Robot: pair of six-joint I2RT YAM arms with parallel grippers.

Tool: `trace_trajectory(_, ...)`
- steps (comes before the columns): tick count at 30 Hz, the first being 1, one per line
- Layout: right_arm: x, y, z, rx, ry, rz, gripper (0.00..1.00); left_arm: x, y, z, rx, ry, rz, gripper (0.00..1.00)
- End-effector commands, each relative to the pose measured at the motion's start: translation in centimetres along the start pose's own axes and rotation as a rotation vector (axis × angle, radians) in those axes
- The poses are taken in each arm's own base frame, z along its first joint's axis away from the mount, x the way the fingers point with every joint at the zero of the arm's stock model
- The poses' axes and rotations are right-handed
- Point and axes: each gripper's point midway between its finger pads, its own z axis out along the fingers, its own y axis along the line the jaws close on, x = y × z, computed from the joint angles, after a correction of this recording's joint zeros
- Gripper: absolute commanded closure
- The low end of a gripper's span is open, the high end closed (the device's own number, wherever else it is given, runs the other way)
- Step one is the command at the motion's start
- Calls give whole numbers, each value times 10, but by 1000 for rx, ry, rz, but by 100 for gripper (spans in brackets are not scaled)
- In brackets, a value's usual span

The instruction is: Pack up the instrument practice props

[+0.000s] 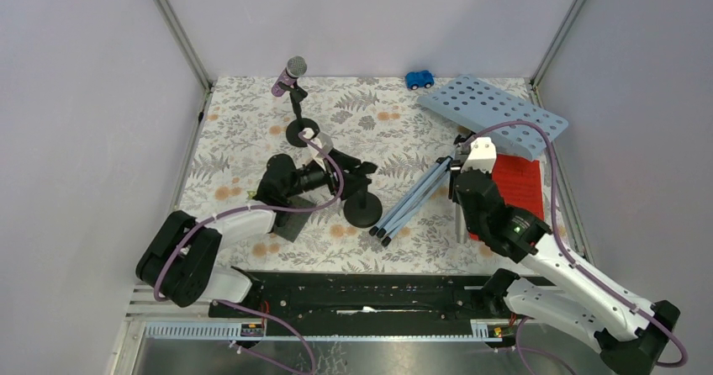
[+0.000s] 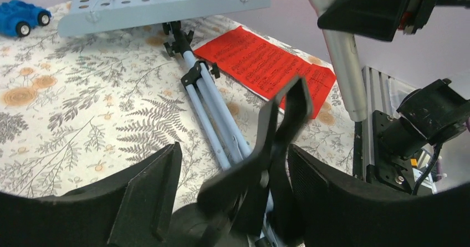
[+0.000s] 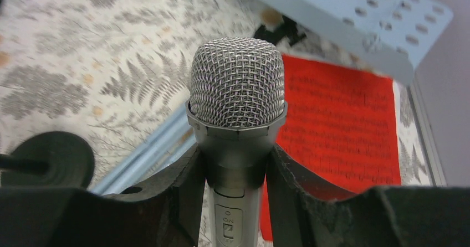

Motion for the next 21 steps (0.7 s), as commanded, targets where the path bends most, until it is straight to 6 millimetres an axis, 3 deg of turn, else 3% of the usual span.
trace_trajectory(1,32,-16,6,135,92,86,100,-11,-2,-7,-29,-22,4,20)
trace_trajectory(4,55,-16,18,146,202,108,99,-14,-4,-8,-31,-28,-2,14)
trace_trajectory(7,78,-24,34,152,332,179,98,-22,-7,-9,-31,-64,-24,2)
trace_trajectory(12,100,-21,51,134,426,199,95,-44,-16,-19,-47,-186,-65,1)
trace_trajectory(17,135,-15,69,112,548,200,89,-56,7,-21,-216,-173,-176,1)
trace_trajectory(21,158,-10,82,109,617,199,87,-65,8,-34,-288,-214,-242,1)
